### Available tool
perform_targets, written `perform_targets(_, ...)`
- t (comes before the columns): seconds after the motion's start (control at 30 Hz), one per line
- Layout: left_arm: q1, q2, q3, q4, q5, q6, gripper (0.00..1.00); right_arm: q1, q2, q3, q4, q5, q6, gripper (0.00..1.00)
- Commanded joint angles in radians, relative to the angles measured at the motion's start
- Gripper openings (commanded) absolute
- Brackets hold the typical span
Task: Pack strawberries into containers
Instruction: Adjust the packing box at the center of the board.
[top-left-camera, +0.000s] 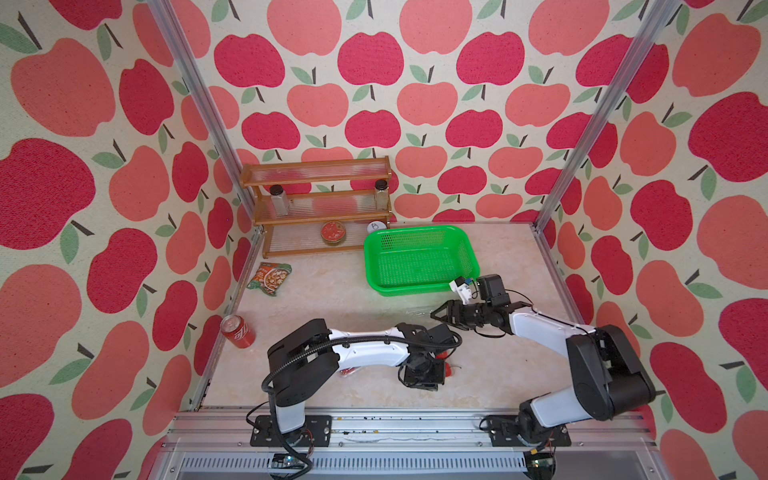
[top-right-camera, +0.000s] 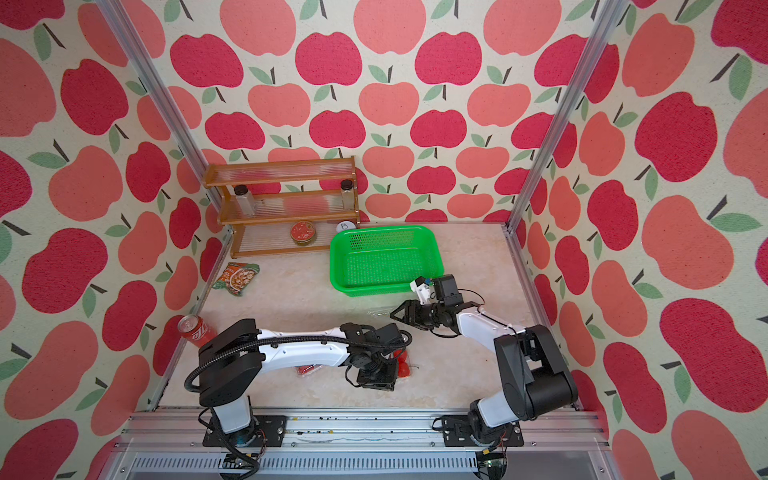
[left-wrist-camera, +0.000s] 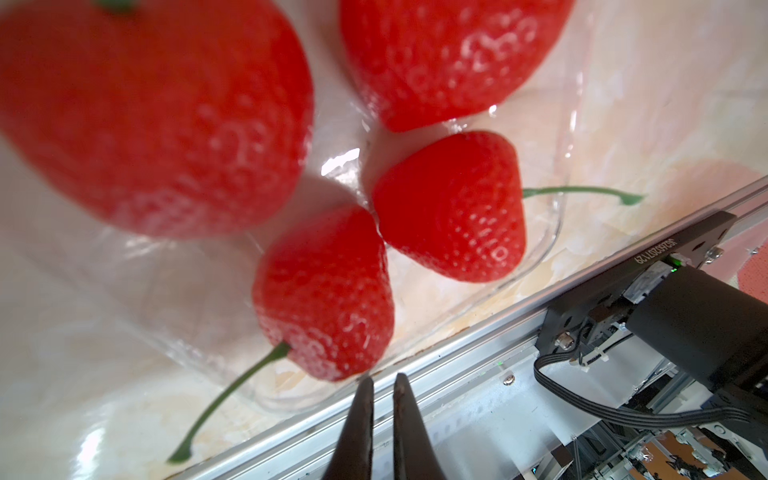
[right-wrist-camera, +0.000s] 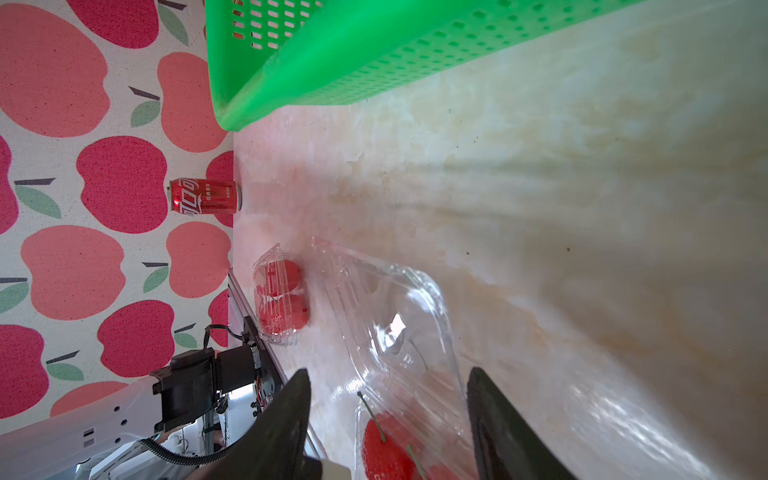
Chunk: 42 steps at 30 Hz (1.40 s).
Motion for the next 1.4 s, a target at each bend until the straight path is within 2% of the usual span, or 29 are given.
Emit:
perform_targets(0.0, 0.007, 0.013, 0.027, -0.071, -0.043, -0.018, 0.1, 0.008, -0.021, -0.021, 0.014, -0.019, 0.016, 0.62)
perform_targets(0.5, 0.036, -0.018, 0.016, -0.151, -0.111, -0.021, 0.08, 0.043, 0.092, 0.012, 0.095, -0.122, 0.026, 0.62)
perform_targets(0.83, 0.046, -0.083, -0.023, -0.194, -0.155, -0.037, 0.08, 0.11, 0.196, 0.063, 0.136, -0.125, 0.059, 0.61)
perform_targets(1.0, 0.049, -0.12, -0.048, -0.21, -0.173, -0.051, 0.08, 0.134, 0.184, 0.053, 0.096, -0.107, 0.06, 0.61)
perform_targets(1.1, 0.051, -0.15, -0.052, -0.228, -0.192, -0.056, 0.08, 0.135, 0.132, 0.026, 0.051, -0.049, 0.057, 0.61)
perform_targets(1.27, 0.071, -0.225, -0.081, -0.247, -0.225, -0.076, 0.08, 0.126, 0.016, 0.011, -0.119, 0.084, 0.033, 0.64)
perform_targets(1.37, 0.098, -0.282, -0.116, -0.241, -0.234, -0.086, 0.09, 0.128, -0.027, -0.004, -0.208, 0.099, 0.022, 0.64)
